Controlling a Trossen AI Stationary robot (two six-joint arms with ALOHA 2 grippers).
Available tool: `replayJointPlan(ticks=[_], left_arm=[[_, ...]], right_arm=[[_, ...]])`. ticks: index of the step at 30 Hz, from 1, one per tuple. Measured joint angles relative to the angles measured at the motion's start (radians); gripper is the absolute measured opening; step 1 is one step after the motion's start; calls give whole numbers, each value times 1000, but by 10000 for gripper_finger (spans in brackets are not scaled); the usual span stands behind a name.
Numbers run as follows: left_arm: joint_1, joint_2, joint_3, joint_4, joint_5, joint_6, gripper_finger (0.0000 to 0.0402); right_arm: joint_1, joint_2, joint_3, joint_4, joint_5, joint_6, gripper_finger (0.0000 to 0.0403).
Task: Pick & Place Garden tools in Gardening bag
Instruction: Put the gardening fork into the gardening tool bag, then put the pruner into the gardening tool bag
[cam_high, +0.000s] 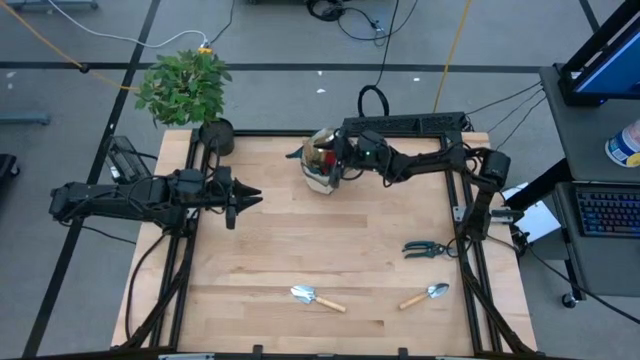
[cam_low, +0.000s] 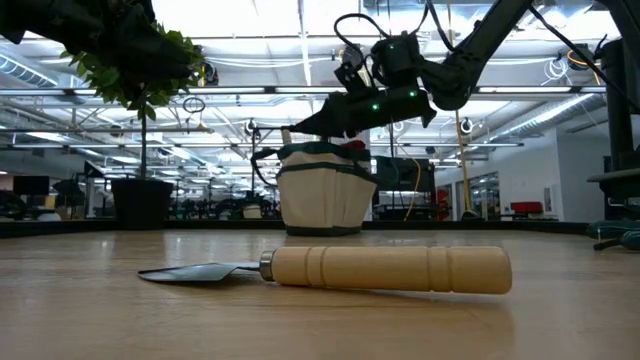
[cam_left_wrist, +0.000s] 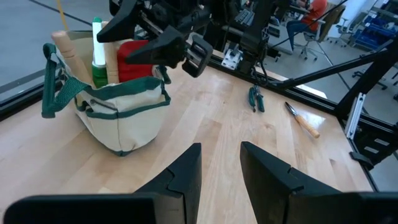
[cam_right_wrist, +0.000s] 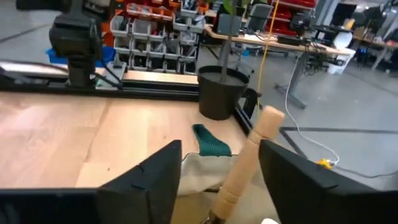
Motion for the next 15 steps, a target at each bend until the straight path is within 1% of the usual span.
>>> replayJointPlan(ticks=[2, 6, 9, 13, 15], left_arm=[[0, 0, 0, 0, 0, 5, 118], [0, 0, 0, 0, 0, 5, 118], [0, 0, 0, 0, 0, 4, 118], [0, 0, 0, 1, 1, -13, 118], [0, 0, 0, 1, 1, -16, 118]], right_arm=[[8, 0, 0, -2, 9, -24, 228], [27, -10, -1, -10, 76, -58, 244], [39, -39, -2, -1, 78, -85, 248], [58, -120, -2, -63, 71, -72, 246], [77, -178, 0, -130, 71, -71, 243]])
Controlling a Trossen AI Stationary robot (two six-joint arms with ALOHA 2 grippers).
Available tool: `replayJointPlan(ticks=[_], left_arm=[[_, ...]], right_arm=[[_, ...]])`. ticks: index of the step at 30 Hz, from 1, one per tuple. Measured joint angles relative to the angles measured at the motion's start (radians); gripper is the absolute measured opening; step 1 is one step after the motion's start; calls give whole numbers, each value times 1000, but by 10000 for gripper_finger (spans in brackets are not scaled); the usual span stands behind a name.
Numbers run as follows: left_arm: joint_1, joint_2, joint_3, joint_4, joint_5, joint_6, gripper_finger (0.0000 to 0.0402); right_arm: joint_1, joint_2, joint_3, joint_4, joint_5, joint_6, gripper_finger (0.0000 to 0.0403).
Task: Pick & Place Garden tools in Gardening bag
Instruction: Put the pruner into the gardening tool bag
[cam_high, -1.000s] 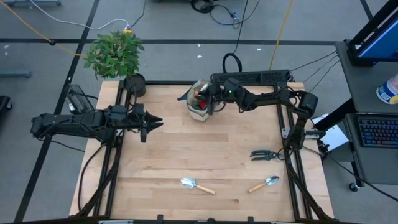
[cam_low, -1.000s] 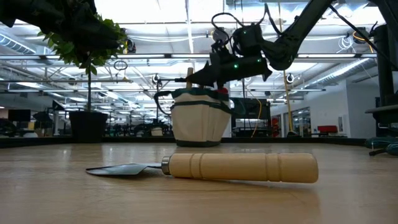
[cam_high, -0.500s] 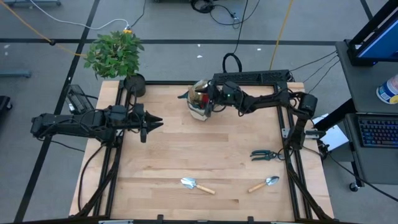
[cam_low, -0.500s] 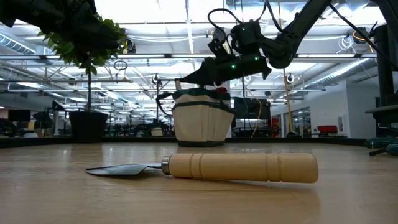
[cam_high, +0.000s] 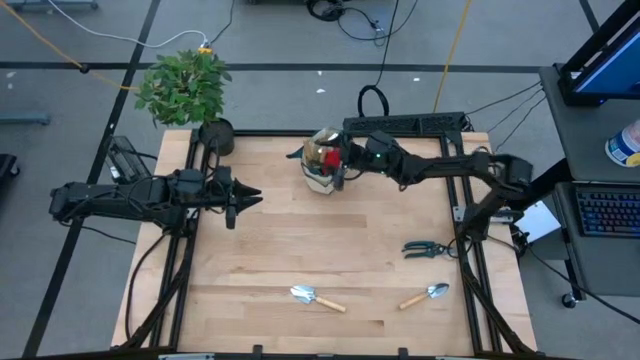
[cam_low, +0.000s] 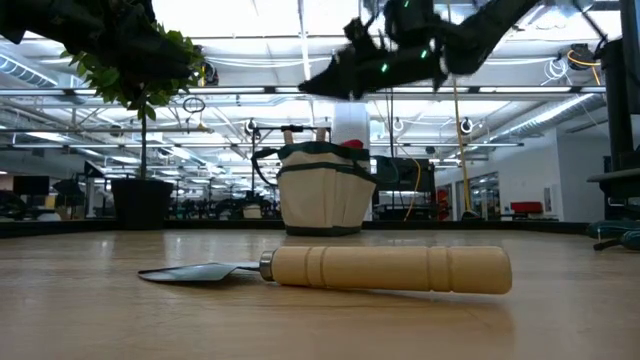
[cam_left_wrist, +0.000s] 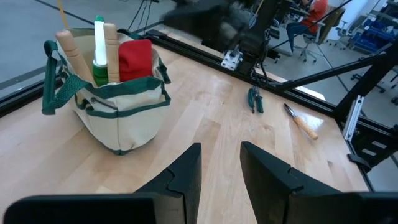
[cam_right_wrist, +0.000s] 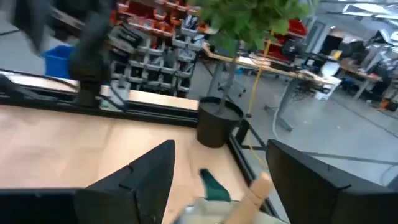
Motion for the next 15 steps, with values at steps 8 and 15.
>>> replayJointPlan(ticks=[8, 15], left_arm=[[0, 0, 0, 1, 0, -2, 118], [0, 0, 0, 2, 0, 37, 118]], right_arm=[[118, -250, -2, -608, -1, -94, 231], [264, -408, -2, -1012, 79, -94, 232]])
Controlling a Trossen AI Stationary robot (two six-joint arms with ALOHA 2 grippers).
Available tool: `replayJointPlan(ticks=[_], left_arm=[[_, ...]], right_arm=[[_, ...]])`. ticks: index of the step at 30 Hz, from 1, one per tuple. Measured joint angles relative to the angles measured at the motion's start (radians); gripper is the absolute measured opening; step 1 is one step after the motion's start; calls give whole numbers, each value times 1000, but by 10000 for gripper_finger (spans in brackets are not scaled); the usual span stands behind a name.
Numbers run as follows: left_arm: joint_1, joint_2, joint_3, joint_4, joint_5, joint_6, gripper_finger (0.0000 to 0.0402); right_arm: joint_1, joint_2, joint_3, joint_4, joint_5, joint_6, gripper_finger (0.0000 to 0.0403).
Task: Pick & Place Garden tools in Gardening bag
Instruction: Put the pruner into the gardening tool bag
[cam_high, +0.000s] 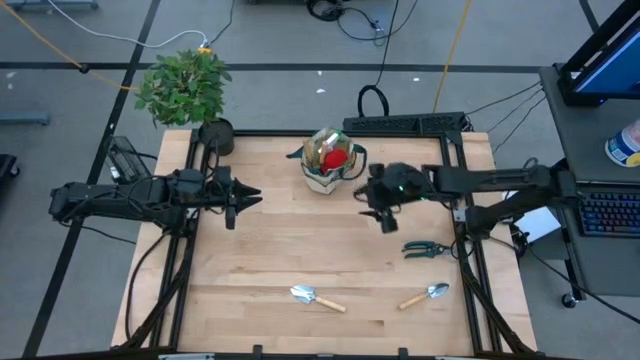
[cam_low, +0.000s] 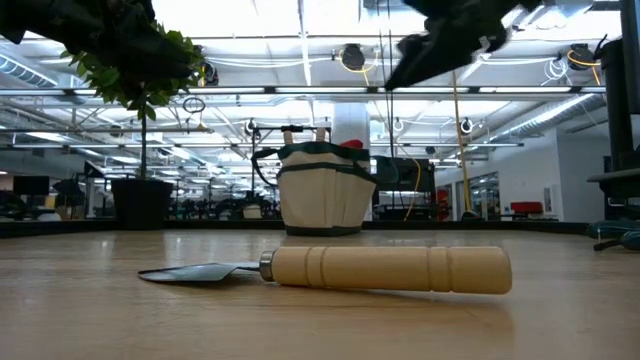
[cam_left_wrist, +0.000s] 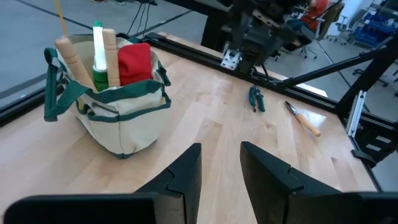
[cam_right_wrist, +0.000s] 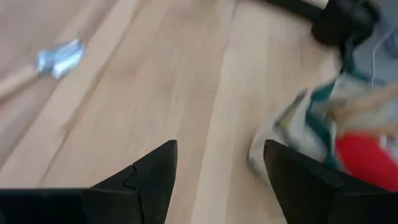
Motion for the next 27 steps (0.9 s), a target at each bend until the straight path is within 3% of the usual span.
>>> replayJointPlan(ticks=[7, 18, 27], left_arm=[[0, 0, 0, 2, 1, 15, 118], [0, 0, 0, 1, 2, -137, 118], [0, 0, 0, 1, 4, -88, 118]], right_arm=[[179, -103, 0, -301, 208, 144, 231], [409, -146, 0, -602, 208, 395, 228], [528, -146, -7, -690, 206, 583, 228]])
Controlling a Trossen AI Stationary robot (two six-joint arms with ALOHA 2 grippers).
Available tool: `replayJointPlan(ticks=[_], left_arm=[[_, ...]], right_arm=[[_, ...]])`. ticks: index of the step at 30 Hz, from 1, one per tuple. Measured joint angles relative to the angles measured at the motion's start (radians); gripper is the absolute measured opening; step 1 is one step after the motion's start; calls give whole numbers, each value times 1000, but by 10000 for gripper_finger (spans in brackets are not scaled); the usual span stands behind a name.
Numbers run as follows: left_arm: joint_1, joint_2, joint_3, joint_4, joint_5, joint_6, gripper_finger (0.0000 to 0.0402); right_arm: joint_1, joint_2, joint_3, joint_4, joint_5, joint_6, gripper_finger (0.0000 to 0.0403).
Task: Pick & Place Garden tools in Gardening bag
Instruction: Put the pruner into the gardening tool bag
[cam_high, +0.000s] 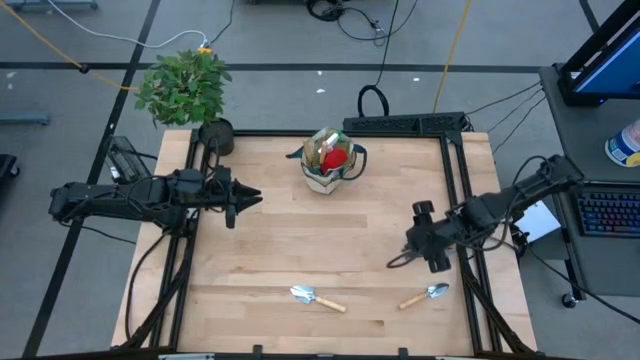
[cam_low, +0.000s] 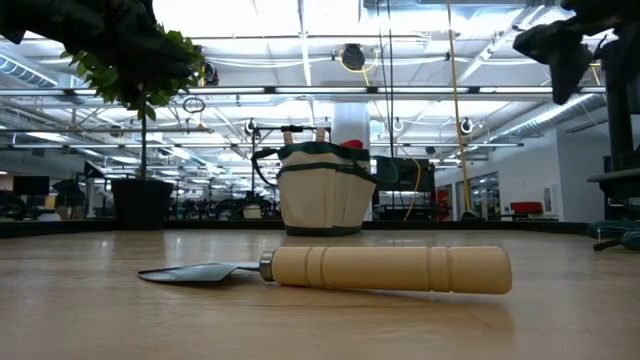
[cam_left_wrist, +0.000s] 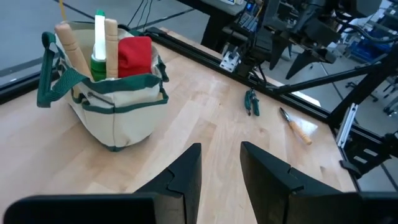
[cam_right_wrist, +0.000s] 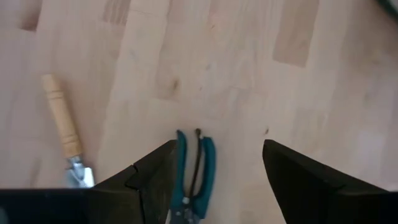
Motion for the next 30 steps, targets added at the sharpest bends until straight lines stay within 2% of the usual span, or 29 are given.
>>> replayJointPlan(ticks=[5, 14, 24, 30], left_arm=[[0, 0, 0, 0, 0, 1, 118], [0, 0, 0, 0, -3, 1, 118], [0, 0, 0, 0, -3, 1, 118], [0, 0, 0, 0, -3, 1, 118]], right_arm=[[42, 0, -57, 0, -4, 106, 226], [40, 0, -197, 15, -37, 136, 228], [-26, 0, -355, 241, -51, 115, 213], [-76, 1, -403, 299, -51, 109, 204]])
